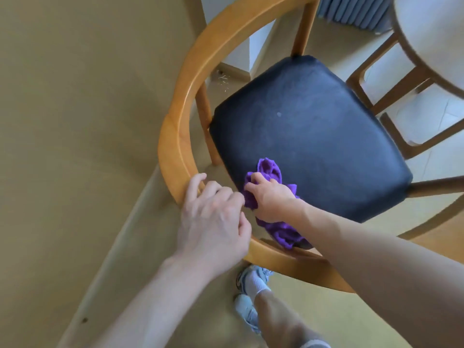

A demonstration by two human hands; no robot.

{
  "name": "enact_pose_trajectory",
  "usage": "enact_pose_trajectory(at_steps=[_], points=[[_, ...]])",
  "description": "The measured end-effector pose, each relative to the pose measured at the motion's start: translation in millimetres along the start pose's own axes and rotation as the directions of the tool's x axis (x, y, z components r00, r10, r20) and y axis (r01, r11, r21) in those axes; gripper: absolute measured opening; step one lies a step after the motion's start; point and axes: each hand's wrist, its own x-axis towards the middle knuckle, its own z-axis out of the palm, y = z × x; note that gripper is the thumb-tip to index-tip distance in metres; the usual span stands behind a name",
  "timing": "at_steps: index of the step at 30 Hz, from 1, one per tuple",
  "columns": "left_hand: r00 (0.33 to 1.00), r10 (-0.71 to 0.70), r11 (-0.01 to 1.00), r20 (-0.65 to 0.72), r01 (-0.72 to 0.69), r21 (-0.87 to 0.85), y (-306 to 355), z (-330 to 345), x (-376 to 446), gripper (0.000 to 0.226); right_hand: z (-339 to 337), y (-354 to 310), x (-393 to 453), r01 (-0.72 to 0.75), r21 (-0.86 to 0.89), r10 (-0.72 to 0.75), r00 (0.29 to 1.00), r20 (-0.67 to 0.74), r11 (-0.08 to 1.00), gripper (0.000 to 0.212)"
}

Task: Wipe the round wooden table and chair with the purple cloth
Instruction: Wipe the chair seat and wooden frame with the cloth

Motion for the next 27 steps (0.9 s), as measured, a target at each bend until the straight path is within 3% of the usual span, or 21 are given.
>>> enact_pose_trajectory(at_steps=[2,5,8,11,13,15,18,21,23,25,27], points=[[1.0,0.007,1.0,0.023,-0.008,0.01,27.9,14.6,-7.9,0.018,0.4,20.9,-24.8,0.052,-0.067,-0.044,0.991,0.124,0.996,0.042],[0.994,0.047,0.997,0.102,-0.053,0.06,64.0,38.1,-13.4,0.02,-15.8,42.8,-42.3,0.028,-0.103,0.003,0.958,0.287,0.994,0.029],[0.984,0.021,0.999,0.175,-0.029,0.043,89.8,53.9,-6.7,0.022,-33.2,48.2,-36.1,0.001,-0.053,0.006,0.989,0.148,0.999,0.025],[0.982,-0.037,0.999,0.186,0.043,-0.025,104.7,59.1,1.2,0.029,-39.1,42.8,-21.9,0.076,0.037,-0.074,0.996,-0.045,0.996,0.046],[0.985,-0.047,0.997,0.164,0.056,-0.051,107.9,62.1,2.3,0.027,-32.5,41.7,-18.3,0.197,0.017,-0.197,0.98,0.007,0.98,0.058],[0.988,-0.06,0.996,0.145,0.068,-0.055,109.2,64.1,0.7,0.028,-16.6,48.4,-26.2,0.337,-0.077,-0.324,0.935,0.144,0.938,0.059],[0.989,-0.108,0.992,0.098,0.113,-0.048,111.2,63.4,0.8,0.028,-1.8,78.3,-53.3,0.598,-0.197,-0.514,0.783,0.351,0.777,0.049],[0.987,-0.126,0.991,0.097,0.13,-0.032,113.6,61.4,1.4,0.027,-14.1,121.8,-74.6,0.706,-0.232,-0.484,0.65,0.586,0.669,0.054],[0.985,-0.136,0.99,0.104,0.138,-0.015,114.2,60.9,1.3,0.026,-28.6,135.4,-75.3,0.705,-0.197,-0.448,0.615,0.649,0.682,0.043],[0.984,-0.142,0.99,0.107,0.142,0.013,115.2,60.5,1.8,0.026,-45.5,131.7,-67.1,0.639,-0.134,-0.454,0.663,0.596,0.757,0.027],[0.981,-0.158,0.987,0.111,0.153,0.046,115.9,61.6,2.1,0.027,-54.9,123.3,-52.8,0.598,-0.068,-0.522,0.744,0.418,0.798,0.032]])
